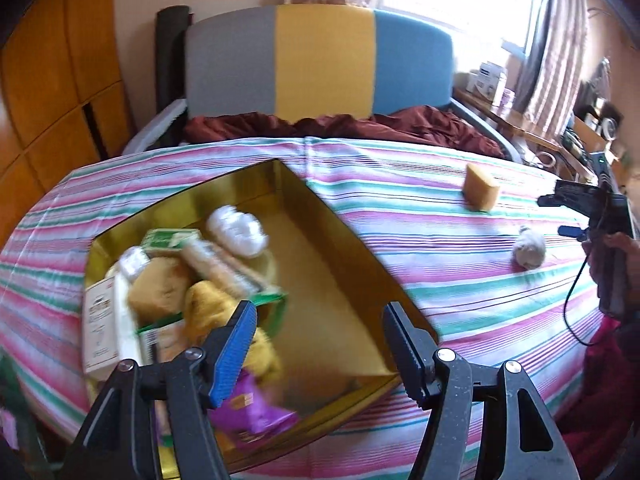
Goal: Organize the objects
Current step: 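Reach the right gripper to the white-blue knit sock and close on it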
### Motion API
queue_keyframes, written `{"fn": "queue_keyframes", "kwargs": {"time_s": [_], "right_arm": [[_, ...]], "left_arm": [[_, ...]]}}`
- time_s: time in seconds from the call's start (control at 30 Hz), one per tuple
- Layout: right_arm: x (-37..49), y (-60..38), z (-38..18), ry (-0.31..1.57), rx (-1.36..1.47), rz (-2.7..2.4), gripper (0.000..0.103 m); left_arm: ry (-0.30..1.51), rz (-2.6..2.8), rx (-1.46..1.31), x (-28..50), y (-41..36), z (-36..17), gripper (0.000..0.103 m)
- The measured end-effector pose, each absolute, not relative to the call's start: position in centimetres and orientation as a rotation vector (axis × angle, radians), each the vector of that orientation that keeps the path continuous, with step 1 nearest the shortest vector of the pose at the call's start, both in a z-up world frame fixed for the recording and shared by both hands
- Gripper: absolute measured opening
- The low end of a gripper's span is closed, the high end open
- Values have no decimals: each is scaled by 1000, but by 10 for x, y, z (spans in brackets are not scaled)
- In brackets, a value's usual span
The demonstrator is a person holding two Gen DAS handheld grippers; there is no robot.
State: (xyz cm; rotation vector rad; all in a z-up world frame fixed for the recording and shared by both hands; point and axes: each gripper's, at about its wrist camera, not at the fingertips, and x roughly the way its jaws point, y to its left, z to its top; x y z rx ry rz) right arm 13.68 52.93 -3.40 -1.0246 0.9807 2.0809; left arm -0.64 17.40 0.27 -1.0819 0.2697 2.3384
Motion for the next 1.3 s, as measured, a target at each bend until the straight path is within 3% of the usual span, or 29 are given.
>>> {"fn": "queue_keyframes", "kwargs": {"time_s": [0.47,0.63,1.3], "right_arm": [[96,481,-55,671,-1458,2168,89],[91,467,-55,564,-1493,2191,71],[109,497,-48,663,-1400,2059,68]], "left_arm": [[328,2208,-1054,-7,245,7,68],[314,2152,-1073,-16,272,4,68],[269,1981,-1192,-68,417,-23,68]]}}
